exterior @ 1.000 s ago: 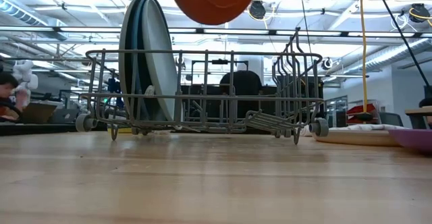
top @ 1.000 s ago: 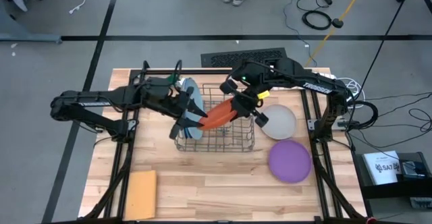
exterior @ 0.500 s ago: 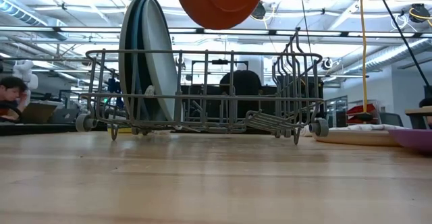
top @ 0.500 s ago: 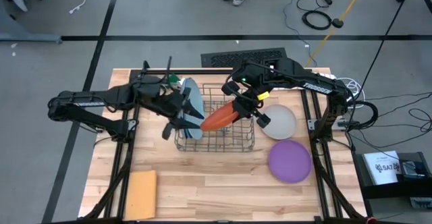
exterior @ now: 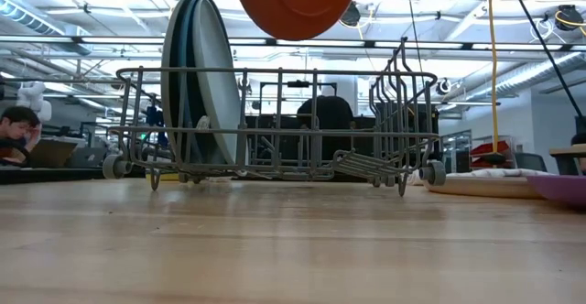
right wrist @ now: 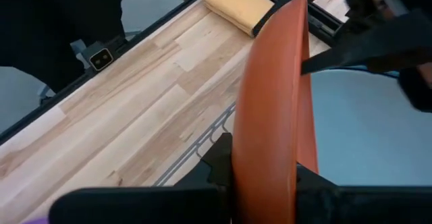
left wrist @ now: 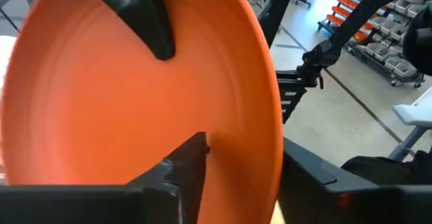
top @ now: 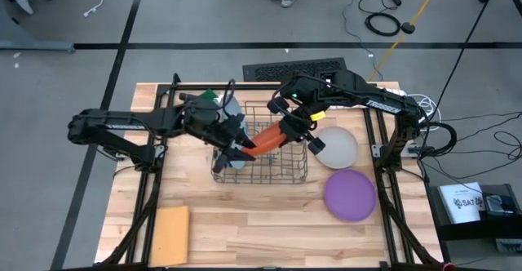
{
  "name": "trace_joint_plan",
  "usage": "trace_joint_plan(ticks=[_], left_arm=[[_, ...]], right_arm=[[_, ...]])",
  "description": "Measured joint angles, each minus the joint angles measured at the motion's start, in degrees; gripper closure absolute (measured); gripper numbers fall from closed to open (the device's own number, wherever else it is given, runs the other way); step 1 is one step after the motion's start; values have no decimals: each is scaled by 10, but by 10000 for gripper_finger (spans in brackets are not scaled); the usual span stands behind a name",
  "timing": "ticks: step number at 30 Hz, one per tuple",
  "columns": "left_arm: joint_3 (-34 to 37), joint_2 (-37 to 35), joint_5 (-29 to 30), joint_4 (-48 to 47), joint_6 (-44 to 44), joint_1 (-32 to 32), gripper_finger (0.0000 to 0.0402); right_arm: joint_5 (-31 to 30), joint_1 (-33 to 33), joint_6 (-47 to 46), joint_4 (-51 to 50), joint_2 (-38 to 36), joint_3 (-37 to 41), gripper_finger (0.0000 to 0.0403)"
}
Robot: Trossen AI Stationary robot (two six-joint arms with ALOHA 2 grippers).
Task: Sort dishes
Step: Put the orange plate into the green dish rack
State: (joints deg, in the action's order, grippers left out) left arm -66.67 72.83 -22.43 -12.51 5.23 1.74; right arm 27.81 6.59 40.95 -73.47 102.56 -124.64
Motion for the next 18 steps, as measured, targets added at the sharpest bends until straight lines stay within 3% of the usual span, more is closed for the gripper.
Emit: trace_joint_plan(ticks=[7,14,18], left_arm=[[0,3,8,-3,-35,0,385],[0,1,-4,-3,-30,0,394],[0,1,-18,-18,-28,-5,394]], right_arm=[[-19,-6,-40,-4,0,0,366],[-30,-13,-124,1,0,0,354],[-93,-27,-153,2,0,1,336]])
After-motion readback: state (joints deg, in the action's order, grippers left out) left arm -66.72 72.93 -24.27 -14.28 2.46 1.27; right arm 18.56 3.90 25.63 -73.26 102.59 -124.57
